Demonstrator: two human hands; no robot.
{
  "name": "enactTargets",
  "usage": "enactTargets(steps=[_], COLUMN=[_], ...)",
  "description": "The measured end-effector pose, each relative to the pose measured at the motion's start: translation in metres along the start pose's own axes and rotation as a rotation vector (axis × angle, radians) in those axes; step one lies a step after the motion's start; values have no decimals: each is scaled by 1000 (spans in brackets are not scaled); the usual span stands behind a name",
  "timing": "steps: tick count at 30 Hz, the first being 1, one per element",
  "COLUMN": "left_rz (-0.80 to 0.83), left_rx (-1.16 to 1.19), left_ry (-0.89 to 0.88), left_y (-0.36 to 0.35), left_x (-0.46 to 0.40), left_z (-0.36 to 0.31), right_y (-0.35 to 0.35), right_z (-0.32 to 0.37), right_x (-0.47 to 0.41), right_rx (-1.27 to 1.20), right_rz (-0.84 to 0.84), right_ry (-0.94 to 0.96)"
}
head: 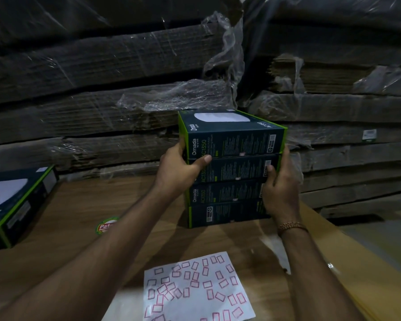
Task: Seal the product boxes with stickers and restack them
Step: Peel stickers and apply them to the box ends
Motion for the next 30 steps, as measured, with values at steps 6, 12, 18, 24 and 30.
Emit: enactTargets(steps=[6,12,18,24,30], left_rz=[12,-44,-138,-193,-260], left_rx=[5,-74,-196,-349,-440], left_ry=[3,-15,12,98,201], left_y=[5,22,75,143,223], left_x=[1,23,71,134,203], left_z=[3,7,24,38,75], right_y=[-2,-2,-12,-62,-147], right_z=[-3,13,67,153,236], right_x=[4,20,51,94,144], right_rx=[47,103,227,113,60], right_rz=[-35,-188,-274,47,452], right_ry=[-6,-18,133,234,308])
Point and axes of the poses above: each hand's wrist, its own x-axis away from the middle knuckle, its own y-axis out of the back of the hand, z = x × y, the point moved 3 cm from there along -x, towards the middle knuckle, and after that the axes turned 12 degrees about z, right-handed, at the moved point
